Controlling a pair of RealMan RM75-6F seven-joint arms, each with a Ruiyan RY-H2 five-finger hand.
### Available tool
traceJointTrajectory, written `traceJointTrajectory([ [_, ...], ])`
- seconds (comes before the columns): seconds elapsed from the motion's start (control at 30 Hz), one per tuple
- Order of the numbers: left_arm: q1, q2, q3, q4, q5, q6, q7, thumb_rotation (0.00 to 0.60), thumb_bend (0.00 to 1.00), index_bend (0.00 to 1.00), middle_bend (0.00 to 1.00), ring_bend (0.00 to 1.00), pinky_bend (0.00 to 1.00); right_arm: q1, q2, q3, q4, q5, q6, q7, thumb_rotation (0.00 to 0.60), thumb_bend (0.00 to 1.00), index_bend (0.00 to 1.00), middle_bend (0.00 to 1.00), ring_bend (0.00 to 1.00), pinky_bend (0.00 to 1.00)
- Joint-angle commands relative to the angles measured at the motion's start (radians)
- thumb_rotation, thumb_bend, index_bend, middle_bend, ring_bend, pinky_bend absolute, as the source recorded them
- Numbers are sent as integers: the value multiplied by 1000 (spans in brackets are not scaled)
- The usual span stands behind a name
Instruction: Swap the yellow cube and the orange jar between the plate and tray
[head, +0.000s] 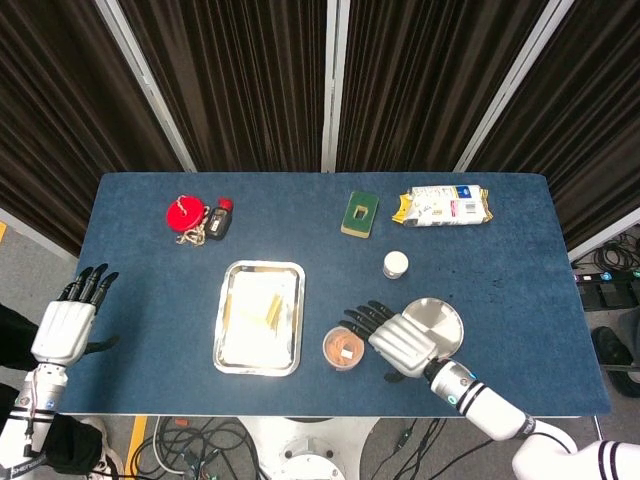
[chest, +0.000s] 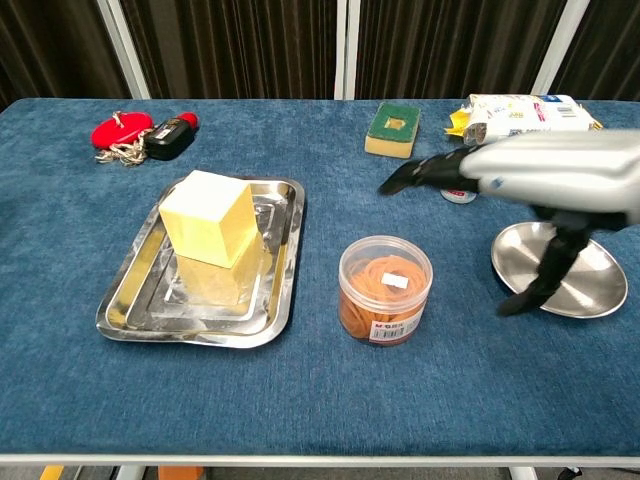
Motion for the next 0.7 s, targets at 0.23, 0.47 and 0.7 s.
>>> traceJointTrajectory([
  [0.23, 28, -11, -16, 40, 6, -17, -24, 600, 60, 84, 17, 0, 211, 60, -159, -23, 85, 136, -5, -147, 600, 0, 0, 67, 0, 163],
  [0.47, 48, -18, -27, 62, 13, -23, -41, 600, 60, 85, 17, 0, 212, 73, -239, -19, 131, 143, 51, -172, 600, 55, 41, 156, 65, 351],
  [0.7, 58, -19, -36, 72, 24, -37, -51, 600, 60, 85, 19, 0, 212, 67, -278, -33, 170, 114, 102, -178, 600, 196, 441, 440, 376, 649],
])
